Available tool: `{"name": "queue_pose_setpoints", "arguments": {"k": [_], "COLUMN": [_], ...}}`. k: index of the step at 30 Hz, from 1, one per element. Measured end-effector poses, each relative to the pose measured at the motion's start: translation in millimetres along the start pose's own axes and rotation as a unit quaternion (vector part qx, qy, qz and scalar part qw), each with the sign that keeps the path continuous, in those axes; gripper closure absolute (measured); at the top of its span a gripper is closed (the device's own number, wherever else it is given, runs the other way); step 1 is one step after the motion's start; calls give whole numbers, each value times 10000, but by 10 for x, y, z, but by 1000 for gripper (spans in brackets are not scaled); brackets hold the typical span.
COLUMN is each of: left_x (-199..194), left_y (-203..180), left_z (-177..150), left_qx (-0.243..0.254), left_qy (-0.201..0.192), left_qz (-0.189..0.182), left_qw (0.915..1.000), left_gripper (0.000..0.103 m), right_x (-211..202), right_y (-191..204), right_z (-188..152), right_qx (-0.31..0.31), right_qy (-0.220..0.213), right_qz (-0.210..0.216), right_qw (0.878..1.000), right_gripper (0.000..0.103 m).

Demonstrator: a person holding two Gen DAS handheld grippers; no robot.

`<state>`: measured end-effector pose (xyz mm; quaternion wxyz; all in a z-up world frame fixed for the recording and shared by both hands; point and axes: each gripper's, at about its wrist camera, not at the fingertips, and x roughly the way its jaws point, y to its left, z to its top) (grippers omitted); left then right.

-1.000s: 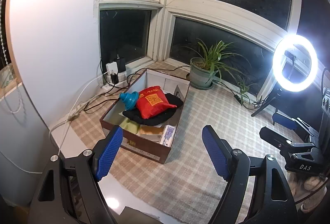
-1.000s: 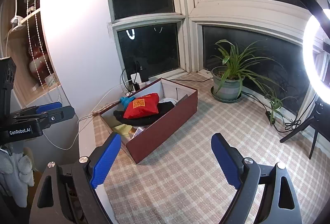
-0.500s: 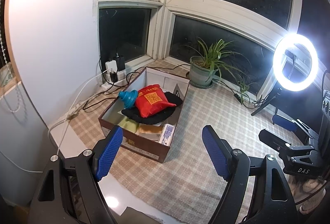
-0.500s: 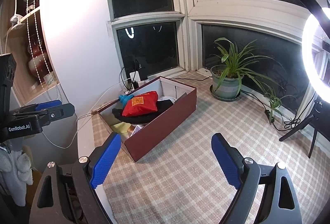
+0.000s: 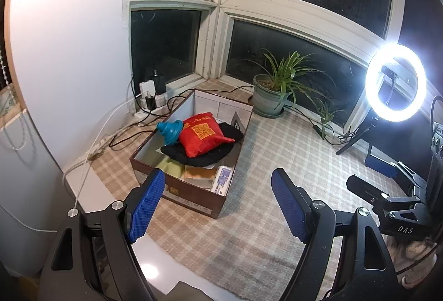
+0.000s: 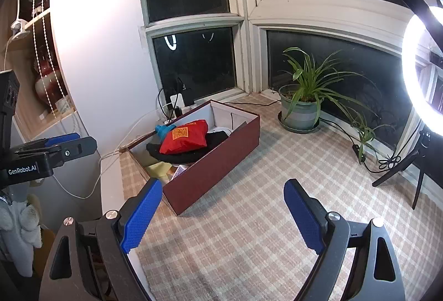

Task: Organize soft objects

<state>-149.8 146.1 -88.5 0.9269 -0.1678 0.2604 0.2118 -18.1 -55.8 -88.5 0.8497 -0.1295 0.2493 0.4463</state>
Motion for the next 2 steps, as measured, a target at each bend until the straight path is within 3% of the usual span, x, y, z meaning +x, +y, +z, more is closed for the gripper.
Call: {"name": "queue_pose_setpoints", "arguments": {"k": [2], "left_x": [0], "left_y": [0], "left_z": [-1], "left_qx": [-6], "left_qy": [7], "left_qz": [-5], "left_qw": [10000], "left_gripper": [24], "right_x": [5], "right_y": [-7], "right_z": [-6], "right_qx": [11], "right_qy": [7], "right_qz": [-7], "right_qw": [10000], "right_gripper": [16]}}
